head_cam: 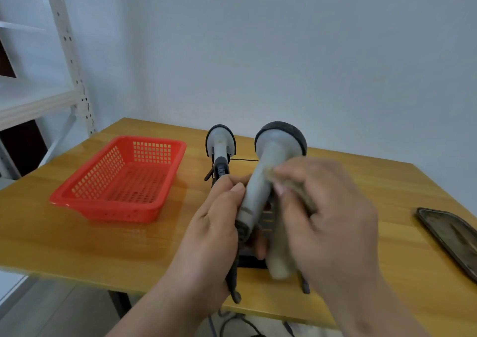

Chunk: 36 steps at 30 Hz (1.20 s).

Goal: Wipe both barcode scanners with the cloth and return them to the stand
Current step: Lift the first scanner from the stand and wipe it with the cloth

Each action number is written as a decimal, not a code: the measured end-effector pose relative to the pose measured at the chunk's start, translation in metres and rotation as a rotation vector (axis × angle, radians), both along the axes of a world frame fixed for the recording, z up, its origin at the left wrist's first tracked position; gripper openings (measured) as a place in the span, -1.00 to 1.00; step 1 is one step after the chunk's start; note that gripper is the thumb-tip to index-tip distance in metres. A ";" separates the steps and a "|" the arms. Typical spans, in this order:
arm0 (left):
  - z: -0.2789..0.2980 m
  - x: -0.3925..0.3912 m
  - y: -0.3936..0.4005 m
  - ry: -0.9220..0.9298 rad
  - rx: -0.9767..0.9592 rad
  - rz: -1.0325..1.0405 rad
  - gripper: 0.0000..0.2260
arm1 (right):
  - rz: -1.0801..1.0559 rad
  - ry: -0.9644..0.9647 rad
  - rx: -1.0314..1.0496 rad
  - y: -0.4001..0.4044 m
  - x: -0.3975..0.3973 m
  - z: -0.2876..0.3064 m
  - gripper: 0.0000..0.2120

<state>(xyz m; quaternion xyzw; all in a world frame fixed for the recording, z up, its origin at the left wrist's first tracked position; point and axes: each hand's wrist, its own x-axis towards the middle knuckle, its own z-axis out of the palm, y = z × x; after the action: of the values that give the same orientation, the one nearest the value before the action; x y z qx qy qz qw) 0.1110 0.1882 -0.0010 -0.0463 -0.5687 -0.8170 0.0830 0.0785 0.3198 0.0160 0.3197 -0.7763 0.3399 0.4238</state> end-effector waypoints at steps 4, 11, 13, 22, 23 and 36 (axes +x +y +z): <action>0.004 0.007 0.000 0.006 -0.003 -0.110 -0.76 | -0.051 -0.057 -0.092 0.004 0.004 0.004 -0.82; -0.001 0.007 -0.009 0.000 0.004 -0.188 -0.70 | -0.044 -0.085 -0.027 0.014 0.000 0.006 -0.82; -0.001 0.007 -0.010 -0.019 0.021 -0.222 -0.67 | -0.022 -0.064 -0.001 0.014 0.005 0.004 -0.84; -0.004 0.004 -0.015 -0.046 0.000 -0.227 -0.52 | -0.055 -0.049 0.101 0.017 0.005 0.001 -0.86; -0.003 0.003 -0.017 -0.035 -0.002 -0.233 -0.52 | -0.028 -0.001 0.158 0.014 0.011 -0.003 -0.87; -0.005 0.003 -0.016 -0.033 -0.302 -0.077 -0.49 | -0.029 -0.173 0.152 0.023 0.006 0.001 -0.87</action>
<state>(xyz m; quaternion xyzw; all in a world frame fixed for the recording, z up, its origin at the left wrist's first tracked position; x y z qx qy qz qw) 0.1144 0.1725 -0.0061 -0.0664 -0.6841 -0.7255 0.0344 0.0849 0.3425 0.0173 0.3094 -0.8380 0.3001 0.3346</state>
